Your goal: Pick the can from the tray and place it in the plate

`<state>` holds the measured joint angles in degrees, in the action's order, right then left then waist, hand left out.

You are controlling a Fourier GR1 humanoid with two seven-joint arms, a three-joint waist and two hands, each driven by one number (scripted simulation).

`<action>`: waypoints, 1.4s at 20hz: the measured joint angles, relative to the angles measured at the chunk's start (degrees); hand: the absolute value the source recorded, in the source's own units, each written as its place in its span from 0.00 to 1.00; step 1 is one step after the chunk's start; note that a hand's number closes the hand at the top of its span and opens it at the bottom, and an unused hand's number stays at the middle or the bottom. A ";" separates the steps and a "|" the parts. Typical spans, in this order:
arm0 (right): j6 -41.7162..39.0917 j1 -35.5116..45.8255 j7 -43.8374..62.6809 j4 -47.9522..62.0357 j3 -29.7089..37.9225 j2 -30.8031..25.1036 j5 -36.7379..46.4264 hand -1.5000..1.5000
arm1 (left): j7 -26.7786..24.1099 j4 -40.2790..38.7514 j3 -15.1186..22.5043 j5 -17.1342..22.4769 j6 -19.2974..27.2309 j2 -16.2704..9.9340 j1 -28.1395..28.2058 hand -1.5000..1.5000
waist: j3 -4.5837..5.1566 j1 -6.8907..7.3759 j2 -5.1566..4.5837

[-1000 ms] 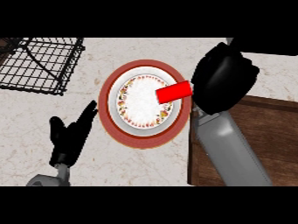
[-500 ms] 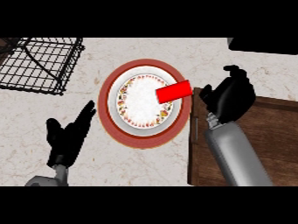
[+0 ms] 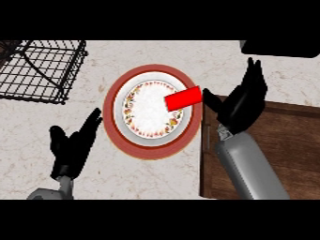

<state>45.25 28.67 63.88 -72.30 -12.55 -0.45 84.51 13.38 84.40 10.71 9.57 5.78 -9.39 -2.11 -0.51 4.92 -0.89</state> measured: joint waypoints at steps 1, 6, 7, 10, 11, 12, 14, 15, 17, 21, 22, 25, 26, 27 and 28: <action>2.09 -0.36 -0.02 -0.16 0.00 0.01 0.19 0.00 | 0.11 0.04 -0.12 0.01 0.10 -0.04 0.15 0.50 | 0.02 -0.24 0.11; 11.51 -3.77 0.61 -1.33 -0.83 0.12 -0.87 0.00 | -0.05 -0.01 -0.84 0.20 0.18 -0.33 0.90 0.50 | 0.05 -1.32 0.53; 13.06 -4.69 0.84 -1.80 -1.83 0.14 -1.44 0.00 | 0.06 0.09 -0.91 0.25 0.19 -0.37 1.00 0.50 | 0.05 -1.39 0.63; 17.65 -7.21 1.19 -3.41 -5.65 0.20 -3.34 0.00 | -0.02 -0.04 -1.46 0.57 -0.05 -0.62 1.21 0.50 | 0.08 -1.91 0.84; 18.99 -8.26 1.34 -4.21 -7.09 0.22 -4.06 0.00 | -0.43 -0.09 -1.42 0.45 0.02 -0.46 1.47 0.50 | 0.09 -2.10 0.94; 20.29 -9.61 1.41 -4.84 -8.98 0.23 -4.45 0.00 | -0.66 -0.11 -1.52 0.35 0.24 -0.35 1.66 0.50 | 0.09 -2.23 1.02; 21.94 -12.53 1.80 -6.66 -12.81 0.25 -5.01 0.00 | -1.33 -0.28 -1.67 0.27 0.20 -0.30 2.08 0.50 | 0.11 -2.77 1.20; 22.81 -14.03 2.30 -7.68 -14.83 0.26 -5.03 0.00 | -1.21 -0.36 -1.83 0.40 0.08 -0.38 2.07 0.50 | 0.12 -3.09 1.25; 24.41 -17.16 2.79 -9.10 -18.64 0.26 -4.79 0.00 | -1.65 -0.41 -1.88 0.14 0.30 -0.25 2.36 0.50 | 0.12 -3.54 1.34; 25.81 -22.79 4.08 -11.63 -24.72 0.25 -2.98 0.00 | -0.98 0.15 -2.49 0.21 0.76 -0.47 2.77 0.50 | 0.15 -4.28 1.47; 25.88 -24.18 4.50 -12.31 -26.01 0.26 -2.29 0.00 | -0.78 0.45 -2.58 0.31 0.67 -0.62 3.01 0.50 | 0.17 -4.45 1.49; 26.26 -28.66 5.56 -14.06 -29.35 0.24 -0.10 0.00 | -1.11 0.81 -3.08 0.59 0.42 -0.93 3.79 0.50 | 0.26 -5.00 1.61; 26.16 -29.88 6.01 -14.91 -30.24 0.15 0.73 0.00 | -0.93 0.93 -3.23 0.69 0.44 -0.97 3.89 0.50 | 0.31 -5.21 1.64; 26.17 -31.15 6.40 -15.69 -30.98 0.12 1.61 0.00 | -1.05 1.21 -3.20 0.58 0.64 -0.84 4.21 0.50 | 0.32 -5.36 1.66; 26.44 -32.33 6.60 -16.17 -31.81 0.12 2.50 0.00 | -0.82 1.49 -3.49 0.68 0.60 -1.17 4.46 0.50 | 0.37 -5.46 1.71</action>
<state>71.68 -3.67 70.48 -88.47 -44.36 -0.32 87.01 12.57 85.89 7.22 10.26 6.38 -10.56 2.35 -0.13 -0.54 0.82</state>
